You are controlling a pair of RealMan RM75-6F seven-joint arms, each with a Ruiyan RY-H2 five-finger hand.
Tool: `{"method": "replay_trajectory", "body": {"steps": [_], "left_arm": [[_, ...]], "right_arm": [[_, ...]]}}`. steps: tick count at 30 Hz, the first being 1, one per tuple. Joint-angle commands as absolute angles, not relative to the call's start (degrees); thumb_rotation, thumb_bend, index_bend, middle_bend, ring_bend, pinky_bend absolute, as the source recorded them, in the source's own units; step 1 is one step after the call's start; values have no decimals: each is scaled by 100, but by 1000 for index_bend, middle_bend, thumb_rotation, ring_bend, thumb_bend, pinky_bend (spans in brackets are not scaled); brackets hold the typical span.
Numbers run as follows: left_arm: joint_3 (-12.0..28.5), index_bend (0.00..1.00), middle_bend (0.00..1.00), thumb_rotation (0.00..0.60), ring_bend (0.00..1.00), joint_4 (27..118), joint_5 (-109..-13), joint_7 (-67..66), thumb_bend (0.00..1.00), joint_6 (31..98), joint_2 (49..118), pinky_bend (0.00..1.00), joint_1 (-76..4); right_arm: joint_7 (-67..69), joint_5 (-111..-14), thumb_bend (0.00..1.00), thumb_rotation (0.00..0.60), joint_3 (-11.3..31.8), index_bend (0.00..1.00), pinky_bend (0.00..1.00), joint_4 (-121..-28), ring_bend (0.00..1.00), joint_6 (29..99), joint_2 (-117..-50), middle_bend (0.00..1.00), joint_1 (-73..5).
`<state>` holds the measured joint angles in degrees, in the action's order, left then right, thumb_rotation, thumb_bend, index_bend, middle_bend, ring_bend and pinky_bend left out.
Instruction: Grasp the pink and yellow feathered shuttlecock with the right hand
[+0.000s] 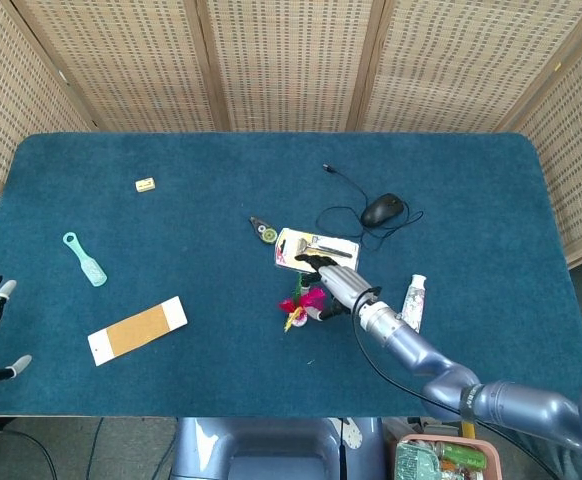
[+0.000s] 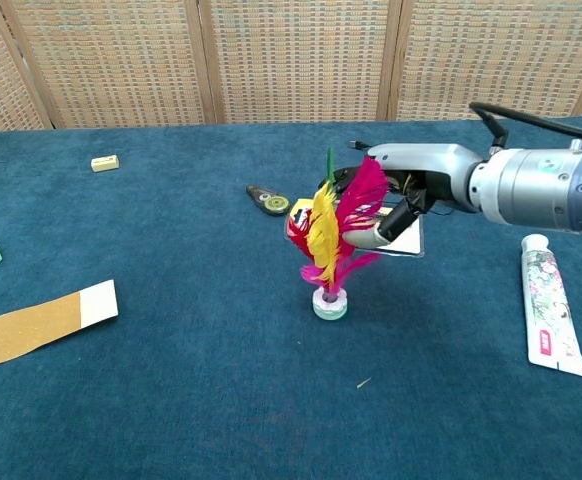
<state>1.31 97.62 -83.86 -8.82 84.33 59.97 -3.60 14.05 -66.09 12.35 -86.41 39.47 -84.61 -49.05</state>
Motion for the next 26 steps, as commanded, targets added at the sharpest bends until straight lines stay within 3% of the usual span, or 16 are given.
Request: {"method": "replay_trajectory", "body": {"steps": [1,8,13,15,18,26], "left_arm": [[117,0,0,600,0,9786,-8417,-862,0,8440,5984,0,-356],[68,0,0,600,0,9811,-8574,-754,0,8573,5928,0,-295],[117,0,0,600,0,9688,-8709,-624,0,8839,6015,0,-227],[119,0,0,600,0,9573,-8773,-558,0,8936,6102,0,-196],[102,0,0,600,0,9485,-8851,-512,0,9029,6163,0,-157],[39,0,0,600,0,9344,-9046,-636,0,9117,6318,0,-128]], "right_arm": [[1540,-6950,36,600,1222,0,0,-8894,0,4186,-8213,7,-4734],[1259,-7610,0,600,1047,0,0,-9686,0,4968,-7350,0,-4257],[411,-8262,0,600,693,0,0,-10210,0,6247,-6582,0,-3467],[-172,-8598,0,600,465,0,0,-10147,0,7152,-6379,0,-2900],[-572,-9023,0,600,121,0,0,-9908,0,8238,-6364,0,-2140],[-812,-9212,0,600,-124,0,0,-9140,0,9281,-6564,0,-1239]]}}
